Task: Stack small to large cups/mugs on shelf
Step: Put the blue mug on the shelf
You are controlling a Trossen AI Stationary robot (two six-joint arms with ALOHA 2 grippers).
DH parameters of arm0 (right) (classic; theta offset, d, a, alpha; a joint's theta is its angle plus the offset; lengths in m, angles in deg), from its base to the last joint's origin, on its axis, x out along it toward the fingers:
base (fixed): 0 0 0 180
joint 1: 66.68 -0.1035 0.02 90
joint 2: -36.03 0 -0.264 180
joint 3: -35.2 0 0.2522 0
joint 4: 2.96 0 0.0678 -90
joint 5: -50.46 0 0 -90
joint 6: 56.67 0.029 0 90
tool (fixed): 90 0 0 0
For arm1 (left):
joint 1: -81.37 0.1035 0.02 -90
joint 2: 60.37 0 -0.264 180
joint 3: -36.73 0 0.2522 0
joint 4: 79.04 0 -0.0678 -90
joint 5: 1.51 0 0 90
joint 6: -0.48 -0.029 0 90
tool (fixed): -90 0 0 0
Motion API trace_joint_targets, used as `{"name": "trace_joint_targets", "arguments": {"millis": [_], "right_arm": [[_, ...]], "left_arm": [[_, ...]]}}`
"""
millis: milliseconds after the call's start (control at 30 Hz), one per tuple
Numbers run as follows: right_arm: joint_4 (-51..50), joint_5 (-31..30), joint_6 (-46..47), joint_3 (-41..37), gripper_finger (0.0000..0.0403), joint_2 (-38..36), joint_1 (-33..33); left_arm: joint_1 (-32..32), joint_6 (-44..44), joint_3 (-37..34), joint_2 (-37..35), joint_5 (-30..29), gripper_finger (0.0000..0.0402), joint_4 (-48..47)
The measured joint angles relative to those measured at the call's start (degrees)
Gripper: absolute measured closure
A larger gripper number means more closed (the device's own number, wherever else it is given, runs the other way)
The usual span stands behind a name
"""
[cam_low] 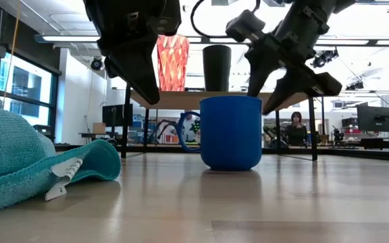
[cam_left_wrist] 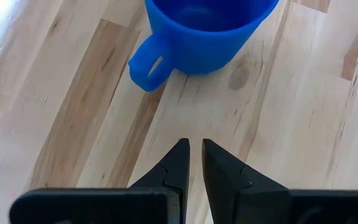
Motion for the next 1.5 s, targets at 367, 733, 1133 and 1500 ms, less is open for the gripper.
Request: {"name": "trace_joint_targets", "arguments": {"millis": [367, 733, 1133, 1500], "right_arm": [[2.14, 1.32, -0.05, 0.0, 0.0286, 2.85, 0.0], [-0.39, 2.78, -4.41, 0.0, 0.039, 2.83, 0.15], [-11.39, 4.1, -10.6, 2.99, 0.0401, -2.82, 0.15], [-39.63, 3.1, -24.32, 21.44, 0.0402, -4.29, 2.95]], "left_arm": [[0.0, -0.46, 0.0, 0.0, 0.0, 0.0369, -0.92], [0.0, -0.98, 0.02, -0.45, 0.0, 0.0369, -2.39], [-1.49, -1.7, -0.17, -7.77, -1.72, 0.0369, -8.59], [-7.34, -1.73, -0.22, -17.91, -9.21, 0.0369, -14.5]]}}
